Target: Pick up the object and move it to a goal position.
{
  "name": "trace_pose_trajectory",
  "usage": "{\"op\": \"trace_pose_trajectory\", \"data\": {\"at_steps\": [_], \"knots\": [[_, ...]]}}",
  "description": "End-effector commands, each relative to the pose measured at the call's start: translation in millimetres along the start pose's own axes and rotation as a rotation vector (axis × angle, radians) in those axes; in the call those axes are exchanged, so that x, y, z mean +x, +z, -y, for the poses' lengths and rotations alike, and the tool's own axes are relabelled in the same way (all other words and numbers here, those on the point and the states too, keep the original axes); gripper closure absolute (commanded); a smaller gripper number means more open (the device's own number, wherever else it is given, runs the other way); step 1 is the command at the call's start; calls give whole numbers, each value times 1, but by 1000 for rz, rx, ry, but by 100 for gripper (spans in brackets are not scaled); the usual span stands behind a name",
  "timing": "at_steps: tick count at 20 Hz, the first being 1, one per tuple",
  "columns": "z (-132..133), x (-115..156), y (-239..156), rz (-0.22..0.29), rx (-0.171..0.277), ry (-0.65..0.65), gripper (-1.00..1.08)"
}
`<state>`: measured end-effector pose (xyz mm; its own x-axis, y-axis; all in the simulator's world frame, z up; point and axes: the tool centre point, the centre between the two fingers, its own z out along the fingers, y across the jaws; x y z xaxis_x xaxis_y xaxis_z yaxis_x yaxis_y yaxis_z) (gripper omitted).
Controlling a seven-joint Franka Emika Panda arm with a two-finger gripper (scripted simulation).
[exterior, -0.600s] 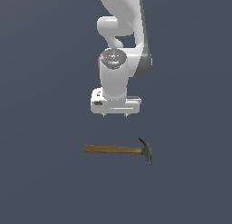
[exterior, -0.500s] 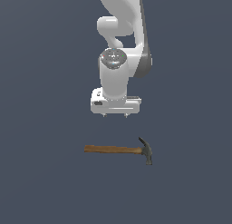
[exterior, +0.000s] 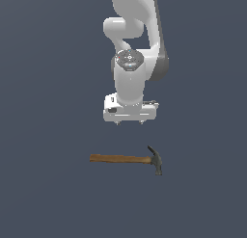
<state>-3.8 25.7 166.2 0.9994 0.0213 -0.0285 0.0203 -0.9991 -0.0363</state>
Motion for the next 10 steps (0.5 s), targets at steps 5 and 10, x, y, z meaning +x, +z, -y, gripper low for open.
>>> {"op": "trace_pose_trajectory", "data": {"at_steps": [5, 10], "knots": [[0, 1, 1, 0, 0, -13, -92], [0, 5, 4, -1, -4, -63, -92]]}}
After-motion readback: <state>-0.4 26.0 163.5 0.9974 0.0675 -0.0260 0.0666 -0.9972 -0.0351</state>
